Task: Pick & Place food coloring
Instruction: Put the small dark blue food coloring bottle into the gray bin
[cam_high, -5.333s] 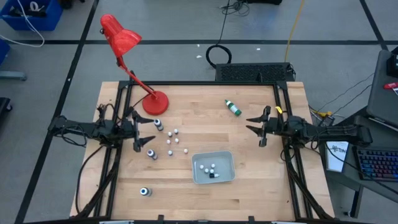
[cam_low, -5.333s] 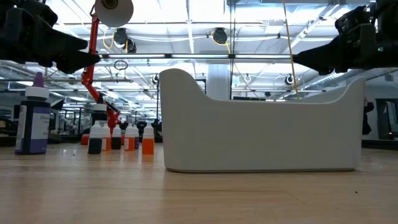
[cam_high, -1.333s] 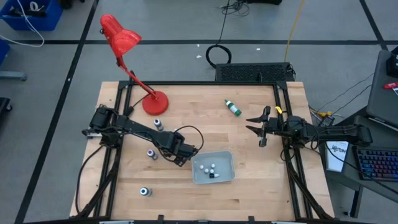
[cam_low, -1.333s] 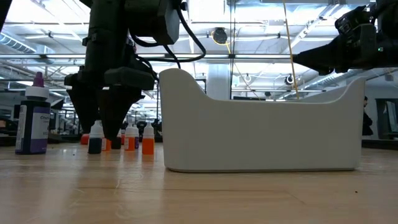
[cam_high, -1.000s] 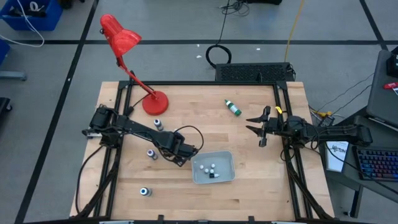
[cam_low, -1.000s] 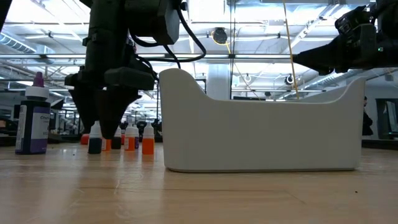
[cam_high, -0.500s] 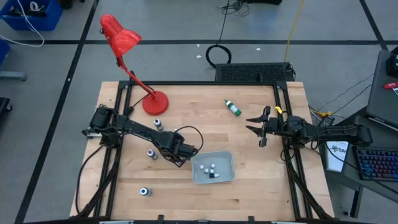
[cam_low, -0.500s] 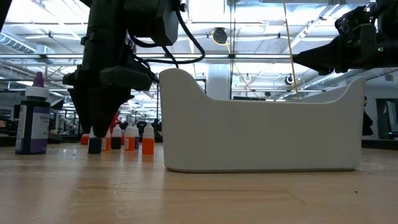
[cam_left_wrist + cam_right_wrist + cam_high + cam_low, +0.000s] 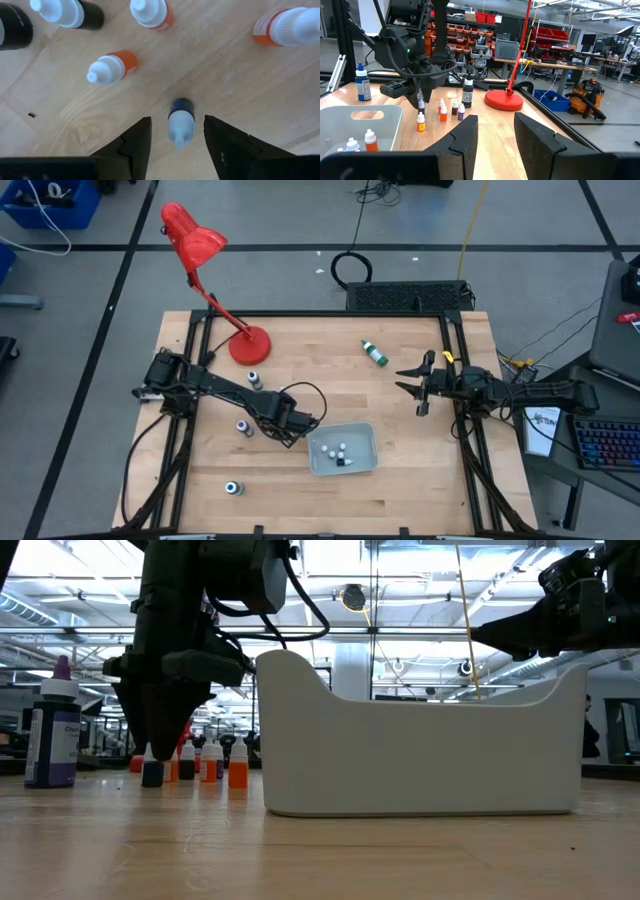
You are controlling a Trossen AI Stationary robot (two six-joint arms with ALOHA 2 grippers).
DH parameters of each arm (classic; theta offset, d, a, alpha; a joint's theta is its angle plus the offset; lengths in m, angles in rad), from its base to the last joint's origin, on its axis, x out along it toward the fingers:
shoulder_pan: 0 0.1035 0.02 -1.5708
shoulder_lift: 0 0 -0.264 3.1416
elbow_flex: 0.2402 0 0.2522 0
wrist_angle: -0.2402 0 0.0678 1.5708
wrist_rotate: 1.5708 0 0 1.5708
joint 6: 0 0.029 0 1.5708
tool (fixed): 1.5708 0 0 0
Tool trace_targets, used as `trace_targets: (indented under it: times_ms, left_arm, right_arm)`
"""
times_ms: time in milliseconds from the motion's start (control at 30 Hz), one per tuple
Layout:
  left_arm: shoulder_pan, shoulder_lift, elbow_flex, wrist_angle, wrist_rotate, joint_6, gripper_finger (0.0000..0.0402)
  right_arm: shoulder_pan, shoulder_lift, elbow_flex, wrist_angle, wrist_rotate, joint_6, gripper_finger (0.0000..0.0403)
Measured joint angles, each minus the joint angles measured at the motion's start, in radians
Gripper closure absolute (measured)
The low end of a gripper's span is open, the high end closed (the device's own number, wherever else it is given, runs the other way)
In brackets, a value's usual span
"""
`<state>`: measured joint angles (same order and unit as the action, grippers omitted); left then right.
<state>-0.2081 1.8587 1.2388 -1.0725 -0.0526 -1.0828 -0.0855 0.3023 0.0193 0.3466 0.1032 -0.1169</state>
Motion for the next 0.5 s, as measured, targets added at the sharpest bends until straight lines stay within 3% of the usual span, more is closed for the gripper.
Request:
trace_targets:
  times_ms: [233,500]
  left_arm:
    - [0.000,0.000,0.000,0.000,-0.001,0.000,0.0224]
    - [0.000,0.000,0.000,0.000,-0.001,0.000,0.0270]
  right_arm:
    - [0.000,0.000,0.000,0.000,0.000,0.000,0.0287]
    - [0.000,0.000,0.000,0.000,0.000,0.000,0.0287]
